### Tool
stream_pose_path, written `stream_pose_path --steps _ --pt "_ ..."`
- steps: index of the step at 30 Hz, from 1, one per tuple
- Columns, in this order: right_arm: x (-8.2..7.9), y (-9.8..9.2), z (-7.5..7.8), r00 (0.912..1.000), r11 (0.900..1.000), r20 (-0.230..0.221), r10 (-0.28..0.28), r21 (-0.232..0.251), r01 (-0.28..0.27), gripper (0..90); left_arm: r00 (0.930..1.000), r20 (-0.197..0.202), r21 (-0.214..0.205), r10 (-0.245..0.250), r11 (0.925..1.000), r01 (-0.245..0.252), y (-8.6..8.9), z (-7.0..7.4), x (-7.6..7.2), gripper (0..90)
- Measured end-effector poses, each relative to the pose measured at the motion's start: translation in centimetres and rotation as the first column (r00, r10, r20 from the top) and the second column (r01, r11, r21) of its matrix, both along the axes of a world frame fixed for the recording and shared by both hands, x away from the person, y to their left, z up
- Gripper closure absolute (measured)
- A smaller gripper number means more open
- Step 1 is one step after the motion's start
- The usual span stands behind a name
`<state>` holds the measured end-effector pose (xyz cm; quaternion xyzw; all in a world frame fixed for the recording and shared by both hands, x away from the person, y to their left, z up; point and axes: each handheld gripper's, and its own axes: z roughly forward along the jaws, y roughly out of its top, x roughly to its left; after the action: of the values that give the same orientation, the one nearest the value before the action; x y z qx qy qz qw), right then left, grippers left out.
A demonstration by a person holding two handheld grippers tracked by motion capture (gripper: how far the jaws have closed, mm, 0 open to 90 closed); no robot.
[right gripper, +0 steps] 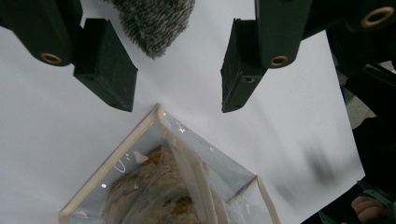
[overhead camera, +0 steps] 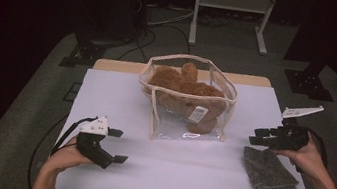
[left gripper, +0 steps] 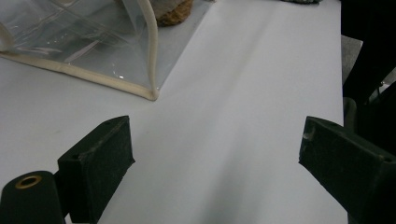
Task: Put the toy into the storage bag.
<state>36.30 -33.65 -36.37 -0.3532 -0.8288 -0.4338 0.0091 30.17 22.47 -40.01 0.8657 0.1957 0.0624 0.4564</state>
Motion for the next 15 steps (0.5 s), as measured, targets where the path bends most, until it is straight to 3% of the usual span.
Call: stream_pose_path --steps 15 --pt "-1.5 -0.8 -2.1 0.9997 0.9986 -0.018 -0.014 0.052 0.014 42.8 1.0 -0.003 0.008 -0.004 1.0 0.004 -0.1 -0.1 0.0 8.8"
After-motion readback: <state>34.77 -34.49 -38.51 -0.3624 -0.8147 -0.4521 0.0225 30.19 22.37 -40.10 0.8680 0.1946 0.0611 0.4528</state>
